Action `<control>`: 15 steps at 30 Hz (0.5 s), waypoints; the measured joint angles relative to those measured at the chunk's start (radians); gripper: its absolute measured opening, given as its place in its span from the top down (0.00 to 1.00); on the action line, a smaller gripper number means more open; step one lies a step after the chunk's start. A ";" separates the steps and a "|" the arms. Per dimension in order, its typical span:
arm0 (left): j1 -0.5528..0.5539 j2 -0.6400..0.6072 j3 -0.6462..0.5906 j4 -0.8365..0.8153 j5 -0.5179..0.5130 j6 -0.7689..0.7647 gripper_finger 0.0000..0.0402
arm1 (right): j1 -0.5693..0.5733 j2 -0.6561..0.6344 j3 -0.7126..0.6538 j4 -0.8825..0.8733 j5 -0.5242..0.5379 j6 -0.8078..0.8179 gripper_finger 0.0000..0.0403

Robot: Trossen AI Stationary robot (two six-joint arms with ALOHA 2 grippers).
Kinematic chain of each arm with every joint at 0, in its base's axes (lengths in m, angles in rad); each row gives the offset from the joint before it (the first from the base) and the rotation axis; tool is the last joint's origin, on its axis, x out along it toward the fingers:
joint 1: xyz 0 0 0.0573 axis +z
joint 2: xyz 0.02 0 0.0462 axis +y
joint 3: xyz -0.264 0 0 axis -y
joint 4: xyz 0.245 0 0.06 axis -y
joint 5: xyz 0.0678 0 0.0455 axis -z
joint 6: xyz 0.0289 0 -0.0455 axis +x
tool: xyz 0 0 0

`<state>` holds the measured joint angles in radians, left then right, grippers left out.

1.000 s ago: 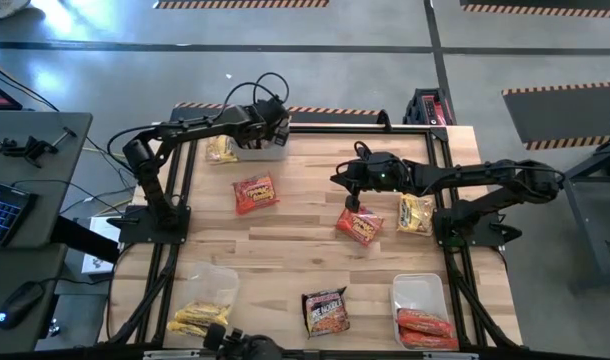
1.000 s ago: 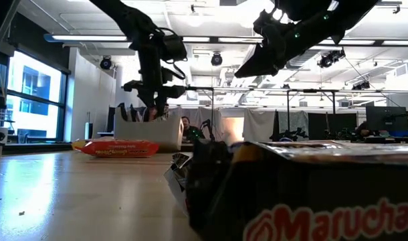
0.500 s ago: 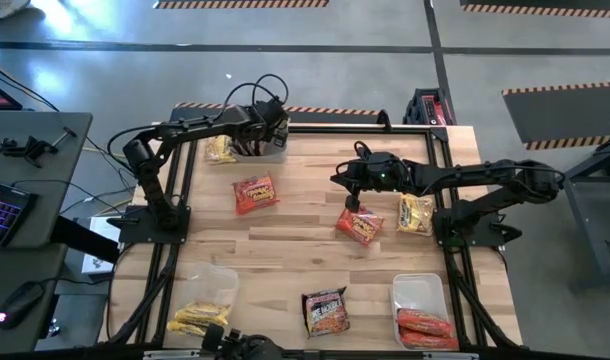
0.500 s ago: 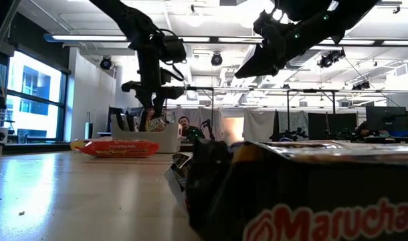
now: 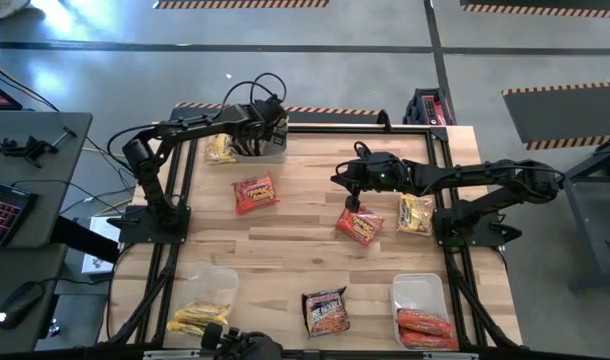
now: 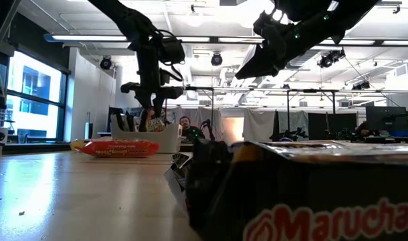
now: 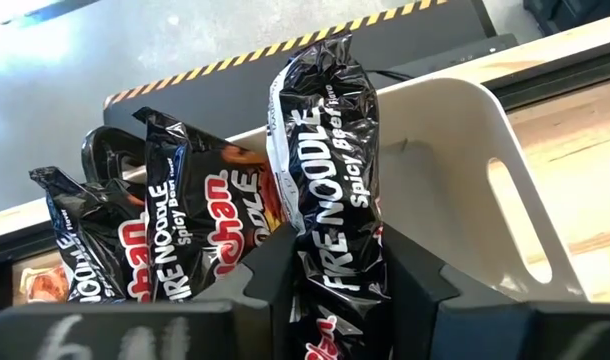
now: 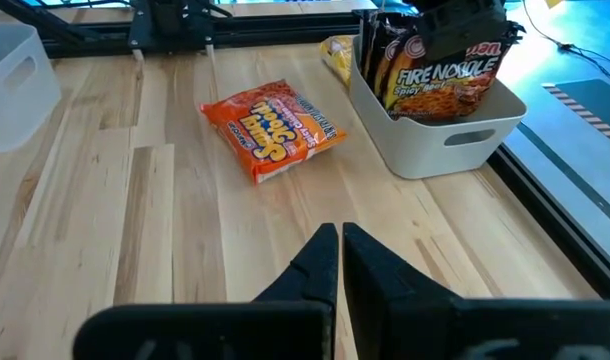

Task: Sort Maruchan noodles
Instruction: Put the top black noodle pack into the gray bin

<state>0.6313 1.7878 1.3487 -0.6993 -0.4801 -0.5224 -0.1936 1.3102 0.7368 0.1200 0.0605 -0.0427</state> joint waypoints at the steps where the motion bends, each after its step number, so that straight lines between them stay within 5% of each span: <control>1: 0.002 0.000 0.000 0.002 0.000 0.000 0.76 | 0.000 0.000 0.000 0.000 0.000 -0.001 1.00; 15: 0.036 -0.001 -0.106 0.145 0.038 0.006 0.74 | 0.000 0.000 0.000 -0.004 0.000 -0.001 1.00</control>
<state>0.6670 1.7870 1.2423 -0.5546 -0.4422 -0.5168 -0.1940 1.3102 0.7372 0.1158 0.0605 -0.0438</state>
